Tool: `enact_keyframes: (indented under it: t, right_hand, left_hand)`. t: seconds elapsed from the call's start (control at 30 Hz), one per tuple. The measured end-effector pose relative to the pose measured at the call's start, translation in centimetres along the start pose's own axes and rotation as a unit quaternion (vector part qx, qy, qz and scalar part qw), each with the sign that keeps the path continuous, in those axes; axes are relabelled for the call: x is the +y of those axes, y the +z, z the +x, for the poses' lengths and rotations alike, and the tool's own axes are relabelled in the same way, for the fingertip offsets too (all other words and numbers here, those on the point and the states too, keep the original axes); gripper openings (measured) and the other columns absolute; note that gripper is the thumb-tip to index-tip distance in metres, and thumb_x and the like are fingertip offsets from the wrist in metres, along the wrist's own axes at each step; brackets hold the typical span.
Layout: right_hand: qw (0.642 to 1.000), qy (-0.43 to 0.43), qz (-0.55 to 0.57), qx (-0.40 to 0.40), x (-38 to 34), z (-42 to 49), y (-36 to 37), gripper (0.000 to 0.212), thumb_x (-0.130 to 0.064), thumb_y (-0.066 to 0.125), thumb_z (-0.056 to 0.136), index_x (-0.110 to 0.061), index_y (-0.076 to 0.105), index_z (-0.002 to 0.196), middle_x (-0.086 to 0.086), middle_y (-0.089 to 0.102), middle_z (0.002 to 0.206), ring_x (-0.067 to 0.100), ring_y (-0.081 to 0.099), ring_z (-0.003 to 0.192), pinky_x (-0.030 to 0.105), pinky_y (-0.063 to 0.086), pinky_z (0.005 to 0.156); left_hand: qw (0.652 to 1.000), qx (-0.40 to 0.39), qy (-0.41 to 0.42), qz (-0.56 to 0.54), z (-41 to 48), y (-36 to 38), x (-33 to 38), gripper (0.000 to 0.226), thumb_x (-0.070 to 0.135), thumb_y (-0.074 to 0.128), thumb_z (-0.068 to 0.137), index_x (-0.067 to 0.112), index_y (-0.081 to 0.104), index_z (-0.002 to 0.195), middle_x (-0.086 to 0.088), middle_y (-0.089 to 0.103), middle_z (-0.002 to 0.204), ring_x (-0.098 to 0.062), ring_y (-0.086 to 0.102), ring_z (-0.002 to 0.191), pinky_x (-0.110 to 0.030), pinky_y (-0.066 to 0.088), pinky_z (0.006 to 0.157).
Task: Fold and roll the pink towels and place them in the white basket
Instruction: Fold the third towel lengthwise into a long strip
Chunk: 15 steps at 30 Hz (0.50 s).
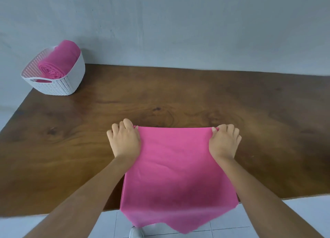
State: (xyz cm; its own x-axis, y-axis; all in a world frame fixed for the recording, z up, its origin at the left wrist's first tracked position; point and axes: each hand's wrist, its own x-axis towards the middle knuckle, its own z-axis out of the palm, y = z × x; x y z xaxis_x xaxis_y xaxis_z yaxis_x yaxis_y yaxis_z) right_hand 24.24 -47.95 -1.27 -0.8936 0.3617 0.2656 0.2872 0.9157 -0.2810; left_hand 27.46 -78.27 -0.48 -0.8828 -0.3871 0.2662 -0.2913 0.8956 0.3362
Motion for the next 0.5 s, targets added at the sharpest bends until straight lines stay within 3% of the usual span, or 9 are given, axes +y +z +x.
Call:
enact_keyframes:
  t: [0.23, 0.5]
  right_hand:
    - [0.999, 0.044, -0.022, 0.015, -1.0, 3.3, 1.3, 0.031, -0.039, 0.053, 0.099, -0.011, 0.064, 0.098, 0.011, 0.056, 0.111, 0.033, 0.045, 0.11, 0.047, 0.036, 0.095]
    - [0.999, 0.036, -0.008, 0.018, -2.1, 7.4, 2.9, 0.027, -0.039, 0.053, 0.099, -0.014, 0.062, 0.093, 0.009, 0.055, 0.107, 0.033, 0.044, 0.108, 0.048, 0.036, 0.094]
  left_hand:
    - [0.999, -0.023, 0.003, 0.045, 3.9, 1.7, 1.2, 0.025, 0.035, 0.053, 0.099, 0.011, 0.052, 0.094, -0.009, 0.063, 0.091, -0.033, 0.052, 0.093, -0.047, 0.037, 0.081]
    - [0.998, -0.021, 0.002, 0.061, 7.2, 3.2, 2.3, 0.024, 0.033, 0.053, 0.099, 0.01, 0.055, 0.094, -0.01, 0.061, 0.09, -0.033, 0.051, 0.089, -0.047, 0.036, 0.078]
